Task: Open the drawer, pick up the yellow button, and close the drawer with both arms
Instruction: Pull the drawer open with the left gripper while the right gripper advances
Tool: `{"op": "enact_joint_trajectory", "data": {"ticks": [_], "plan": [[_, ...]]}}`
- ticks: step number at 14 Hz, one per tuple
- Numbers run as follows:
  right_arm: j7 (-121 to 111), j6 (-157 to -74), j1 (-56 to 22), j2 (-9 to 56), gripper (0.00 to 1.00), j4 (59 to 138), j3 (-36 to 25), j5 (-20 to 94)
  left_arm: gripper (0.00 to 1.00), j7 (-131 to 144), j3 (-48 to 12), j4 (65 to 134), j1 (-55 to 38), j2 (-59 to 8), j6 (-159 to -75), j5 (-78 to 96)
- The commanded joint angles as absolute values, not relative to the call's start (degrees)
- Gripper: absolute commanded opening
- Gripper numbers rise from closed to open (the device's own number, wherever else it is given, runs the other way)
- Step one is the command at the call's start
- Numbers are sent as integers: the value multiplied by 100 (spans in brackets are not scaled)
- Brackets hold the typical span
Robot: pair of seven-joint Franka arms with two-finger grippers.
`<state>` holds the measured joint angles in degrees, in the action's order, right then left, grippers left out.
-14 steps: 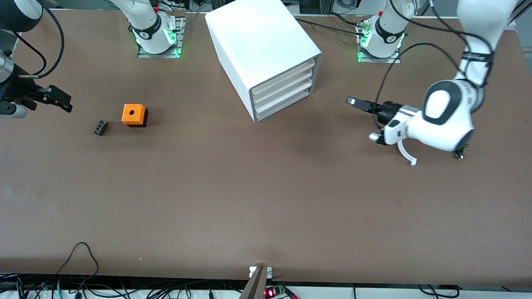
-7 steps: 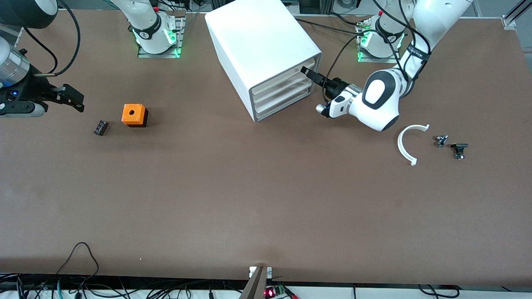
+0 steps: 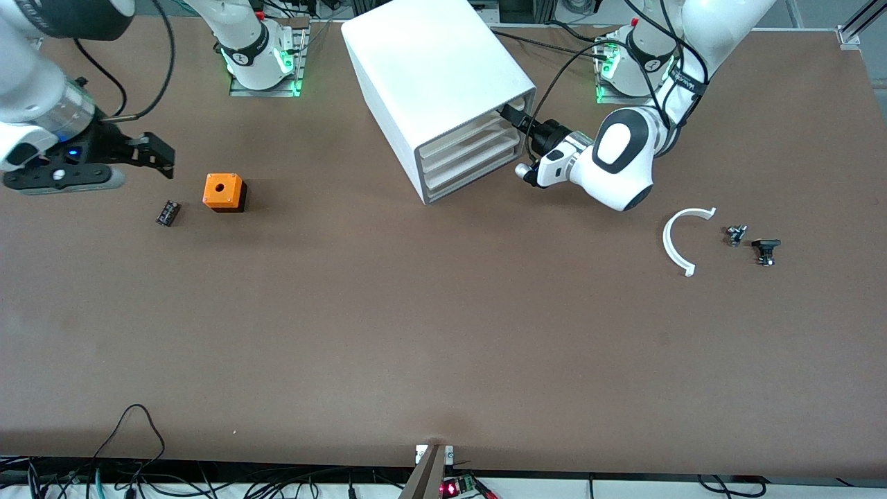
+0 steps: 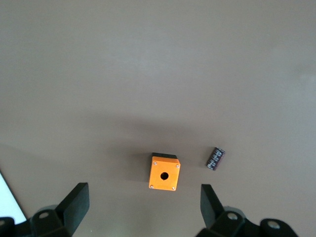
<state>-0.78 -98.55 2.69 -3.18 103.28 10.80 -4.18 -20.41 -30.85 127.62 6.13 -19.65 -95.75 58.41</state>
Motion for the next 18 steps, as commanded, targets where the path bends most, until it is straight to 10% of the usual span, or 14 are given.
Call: {"op": "enact_joint_trajectory", "data": {"ticks": [1,2,12,13,18], "plan": [[-167,-9712,299,-316,100,10178,1195,-325,13,-2197,-3199,12981,633,-1758,-9825,5933],[-167,-9747,299,-308,100,10178,1239,-325,0,-2197,-3199,12981,633,-1767,-9965,5880],[-228,-10160,246,307,100,9818,1608,-238,0,-2153,-2057,12174,1063,-1679,-10767,4931],[-229,-10160,203,360,100,9774,1774,-220,99,-2179,-2048,12182,1090,-1670,-10749,4922],[-342,-10230,-384,852,100,9457,1846,-237,100,-2154,-2057,11902,1195,-1565,-10775,4905]]}}
